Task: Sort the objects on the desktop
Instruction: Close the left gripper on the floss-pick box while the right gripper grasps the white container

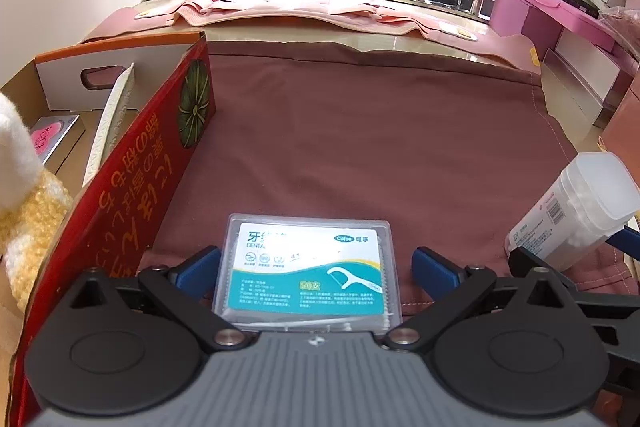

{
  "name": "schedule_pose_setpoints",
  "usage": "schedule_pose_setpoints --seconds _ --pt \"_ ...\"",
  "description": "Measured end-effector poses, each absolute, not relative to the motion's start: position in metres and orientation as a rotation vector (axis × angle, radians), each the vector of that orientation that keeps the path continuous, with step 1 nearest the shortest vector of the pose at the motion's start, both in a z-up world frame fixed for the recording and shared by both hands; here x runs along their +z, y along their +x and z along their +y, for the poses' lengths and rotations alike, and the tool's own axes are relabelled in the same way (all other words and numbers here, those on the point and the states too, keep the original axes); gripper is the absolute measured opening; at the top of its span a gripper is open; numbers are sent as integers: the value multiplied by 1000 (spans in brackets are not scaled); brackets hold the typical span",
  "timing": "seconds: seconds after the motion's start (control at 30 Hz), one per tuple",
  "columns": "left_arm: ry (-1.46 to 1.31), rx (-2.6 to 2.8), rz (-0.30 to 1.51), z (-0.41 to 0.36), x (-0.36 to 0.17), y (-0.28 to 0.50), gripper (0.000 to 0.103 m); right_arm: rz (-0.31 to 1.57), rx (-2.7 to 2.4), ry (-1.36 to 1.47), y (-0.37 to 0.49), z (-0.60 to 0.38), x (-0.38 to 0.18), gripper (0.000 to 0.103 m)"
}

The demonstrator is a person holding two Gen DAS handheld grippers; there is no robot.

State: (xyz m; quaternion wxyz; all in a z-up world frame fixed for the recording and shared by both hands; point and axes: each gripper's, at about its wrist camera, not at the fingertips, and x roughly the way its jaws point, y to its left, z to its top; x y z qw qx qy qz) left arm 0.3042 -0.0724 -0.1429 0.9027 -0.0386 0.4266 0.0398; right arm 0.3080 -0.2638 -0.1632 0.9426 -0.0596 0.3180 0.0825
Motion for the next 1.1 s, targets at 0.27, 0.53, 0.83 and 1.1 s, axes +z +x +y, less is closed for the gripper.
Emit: schedule_pose_setpoints --seconds 0.27,0.53,0.83,1.1 --pt "-64 76 895 -73 -142 303 102 638 173 -105 305 -270 -161 103" --pt "-32 92 883 -76 -144 300 99 613 179 -86 307 -271 -156 103" --pt "-22 98 866 -76 -144 297 94 599 178 -77 308 -270 -155 96" --pt "-21 83 874 -76 -142 297 83 607 199 -72 307 -267 -154 64"
